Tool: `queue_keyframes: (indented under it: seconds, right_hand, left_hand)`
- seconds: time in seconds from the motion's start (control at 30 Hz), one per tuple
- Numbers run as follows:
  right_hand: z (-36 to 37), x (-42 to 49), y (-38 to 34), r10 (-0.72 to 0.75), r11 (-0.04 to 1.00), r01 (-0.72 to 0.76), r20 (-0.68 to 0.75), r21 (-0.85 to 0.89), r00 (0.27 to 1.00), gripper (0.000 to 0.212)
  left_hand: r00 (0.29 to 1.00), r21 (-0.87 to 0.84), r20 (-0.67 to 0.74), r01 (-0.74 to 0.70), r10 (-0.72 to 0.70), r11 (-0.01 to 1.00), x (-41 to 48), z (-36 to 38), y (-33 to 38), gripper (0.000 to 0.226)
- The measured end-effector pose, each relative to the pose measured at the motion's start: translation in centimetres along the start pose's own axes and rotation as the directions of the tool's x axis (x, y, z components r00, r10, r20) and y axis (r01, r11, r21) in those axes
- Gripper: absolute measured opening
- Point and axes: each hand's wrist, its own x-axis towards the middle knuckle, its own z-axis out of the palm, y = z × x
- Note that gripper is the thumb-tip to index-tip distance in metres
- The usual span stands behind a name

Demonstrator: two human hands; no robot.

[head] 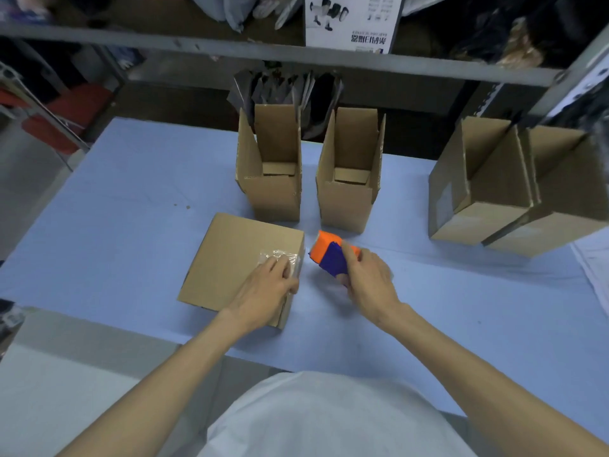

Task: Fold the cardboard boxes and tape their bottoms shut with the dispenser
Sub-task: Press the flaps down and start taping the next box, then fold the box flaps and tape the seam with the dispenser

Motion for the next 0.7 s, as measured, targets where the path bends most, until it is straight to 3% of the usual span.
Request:
queue_keyframes:
  seconds: [0.1, 0.2, 0.3, 0.4, 0.5, 0.6, 0.7]
  right_hand:
    - [1.5, 0.0, 0.3, 0.008, 0.995, -0.006, 0.022, -0.104, 1.000, 0.082]
    - [2.9, 0.0, 1.0, 0.020, 0.991, -0.018, 0.010, -0.134, 1.000, 0.082]
    - [4.1, 0.1, 1.9, 0.043, 0.995, -0.040, 0.032, -0.089, 0.999, 0.077]
    - [5.3, -0.2, 2.4, 0.081, 0.993, -0.082, 0.016, 0.087, 0.997, 0.069]
    - [6.3, -0.1, 2.9, 0.044, 0.997, -0.043, -0.026, 0.057, 0.999, 0.068]
    - [6.0, -0.2, 2.4, 0.145, 0.988, -0.142, -0.041, 0.066, 0.989, 0.070]
    - [4.9, -2.1, 0.3, 0.137, 0.953, -0.085, -0.166, 0.290, 0.976, 0.061]
  left_hand:
    - [0.996, -0.139, 0.032, 0.089, -0.085, 0.986, 0.4, -0.3, 0.1, 0.044]
    - [0.973, -0.361, -0.031, 0.203, -0.229, 0.910, 2.0, -1.4, -0.1, 0.037]
    - [0.955, -0.285, -0.060, 0.261, -0.289, 0.922, 4.6, -1.8, -0.9, 0.046]
    - [0.951, -0.185, 0.043, 0.308, -0.306, 0.933, 7.1, -1.1, -2.0, 0.057]
    - [0.945, -0.027, 0.096, 0.315, -0.312, 0.949, 8.3, 0.2, -2.7, 0.052]
    - [0.953, 0.020, 0.027, 0.303, -0.303, 0.953, 8.1, 0.6, -2.5, 0.057]
    - [0.926, -0.123, -0.148, 0.332, -0.348, 0.935, 7.5, -0.6, -1.9, 0.055]
